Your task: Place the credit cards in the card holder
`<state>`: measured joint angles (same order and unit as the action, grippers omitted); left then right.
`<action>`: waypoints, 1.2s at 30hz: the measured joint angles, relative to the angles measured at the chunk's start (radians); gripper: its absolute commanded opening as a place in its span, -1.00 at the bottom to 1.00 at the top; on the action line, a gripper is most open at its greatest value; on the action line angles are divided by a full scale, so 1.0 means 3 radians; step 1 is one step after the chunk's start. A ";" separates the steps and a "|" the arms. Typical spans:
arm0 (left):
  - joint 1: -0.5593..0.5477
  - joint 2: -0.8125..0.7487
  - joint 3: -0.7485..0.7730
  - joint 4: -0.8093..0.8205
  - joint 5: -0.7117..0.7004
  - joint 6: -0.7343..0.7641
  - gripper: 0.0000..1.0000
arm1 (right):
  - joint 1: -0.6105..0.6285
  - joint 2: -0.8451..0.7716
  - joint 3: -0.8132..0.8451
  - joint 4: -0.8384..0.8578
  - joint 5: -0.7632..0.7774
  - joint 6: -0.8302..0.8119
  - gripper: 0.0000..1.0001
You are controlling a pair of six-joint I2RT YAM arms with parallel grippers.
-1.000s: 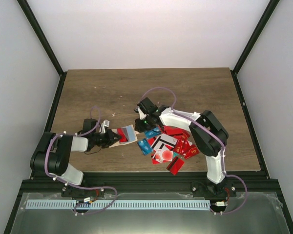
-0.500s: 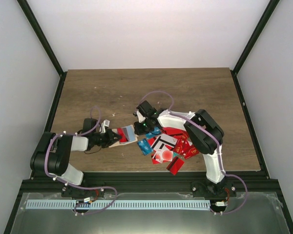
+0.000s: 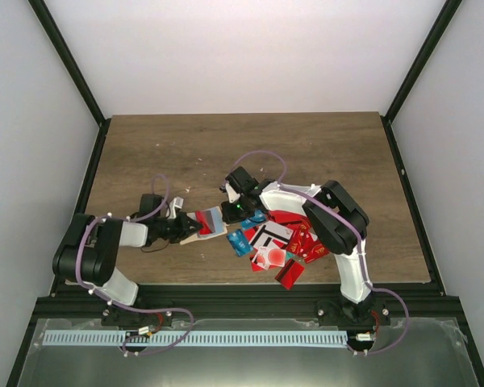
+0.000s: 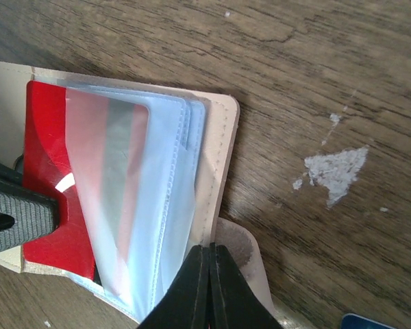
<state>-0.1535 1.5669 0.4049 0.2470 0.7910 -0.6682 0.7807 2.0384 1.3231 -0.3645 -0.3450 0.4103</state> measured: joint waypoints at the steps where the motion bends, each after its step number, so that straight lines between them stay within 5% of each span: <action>1: -0.0006 0.0013 0.0006 0.0008 0.0001 0.0000 -0.91 | 0.0000 0.0000 0.0000 0.0001 -0.0003 0.0000 -0.99; 19: -0.0161 0.0097 0.0039 0.0172 -0.0078 -0.0239 -0.76 | -0.0001 0.0003 -0.0022 0.0042 -0.0020 0.0004 -0.99; 28: -0.0261 -0.0106 0.0043 0.0014 -0.0252 -0.0263 -0.21 | -0.0017 0.0001 -0.0055 0.0111 -0.0061 0.0019 -0.99; 36: -0.0313 -0.0518 0.0106 -0.0643 -0.0520 -0.0113 0.16 | -0.0013 0.0001 -0.0057 0.0136 -0.0052 0.0019 -0.99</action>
<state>-0.2474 1.4117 0.4366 0.0540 0.6350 -0.7021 0.7769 2.0388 1.3060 -0.3237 -0.3607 0.4160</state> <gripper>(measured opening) 0.540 0.014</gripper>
